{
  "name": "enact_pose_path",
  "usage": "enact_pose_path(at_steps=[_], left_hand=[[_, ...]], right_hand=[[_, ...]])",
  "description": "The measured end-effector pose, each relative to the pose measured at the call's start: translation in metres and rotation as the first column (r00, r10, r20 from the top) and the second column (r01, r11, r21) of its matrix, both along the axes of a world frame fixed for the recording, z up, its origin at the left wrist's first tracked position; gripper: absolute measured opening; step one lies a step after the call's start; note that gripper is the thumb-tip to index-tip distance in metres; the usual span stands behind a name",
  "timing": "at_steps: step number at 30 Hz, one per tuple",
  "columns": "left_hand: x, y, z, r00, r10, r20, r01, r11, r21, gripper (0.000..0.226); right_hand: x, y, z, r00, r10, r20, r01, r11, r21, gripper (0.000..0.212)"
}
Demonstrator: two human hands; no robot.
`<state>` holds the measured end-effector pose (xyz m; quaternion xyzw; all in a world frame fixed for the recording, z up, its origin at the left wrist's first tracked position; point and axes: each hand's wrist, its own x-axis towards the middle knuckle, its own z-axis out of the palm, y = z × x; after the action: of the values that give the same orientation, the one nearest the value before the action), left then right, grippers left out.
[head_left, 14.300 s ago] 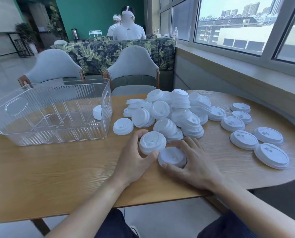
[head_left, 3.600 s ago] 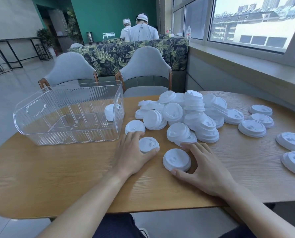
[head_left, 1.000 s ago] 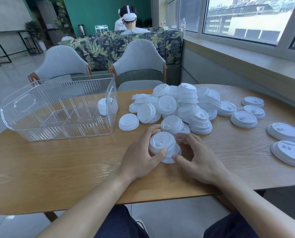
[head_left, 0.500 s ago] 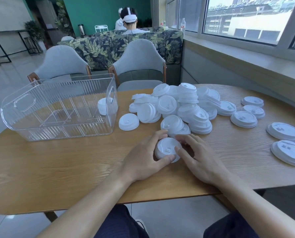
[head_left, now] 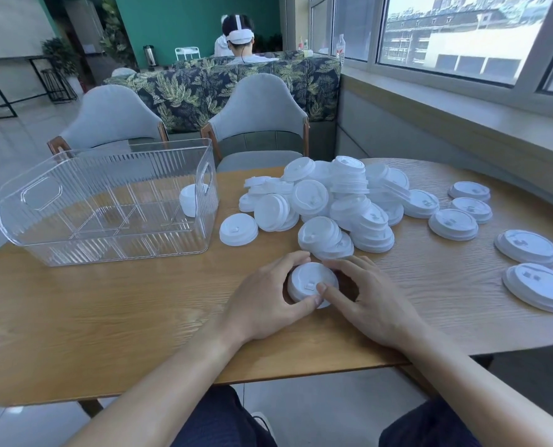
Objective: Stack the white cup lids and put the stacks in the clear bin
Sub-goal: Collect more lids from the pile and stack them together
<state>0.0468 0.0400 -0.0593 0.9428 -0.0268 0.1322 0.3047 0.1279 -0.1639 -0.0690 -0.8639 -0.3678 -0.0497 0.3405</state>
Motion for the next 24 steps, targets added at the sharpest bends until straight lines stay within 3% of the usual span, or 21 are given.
enact_pose_path(at_steps=[24], left_hand=[[0.0002,0.0009,0.0007,0.999,0.000,-0.053,0.001,1.000,0.017,0.064]], right_hand=[[-0.0009,0.0007,0.0018,0.999,-0.016,0.032,0.016,1.000,0.003,0.049]])
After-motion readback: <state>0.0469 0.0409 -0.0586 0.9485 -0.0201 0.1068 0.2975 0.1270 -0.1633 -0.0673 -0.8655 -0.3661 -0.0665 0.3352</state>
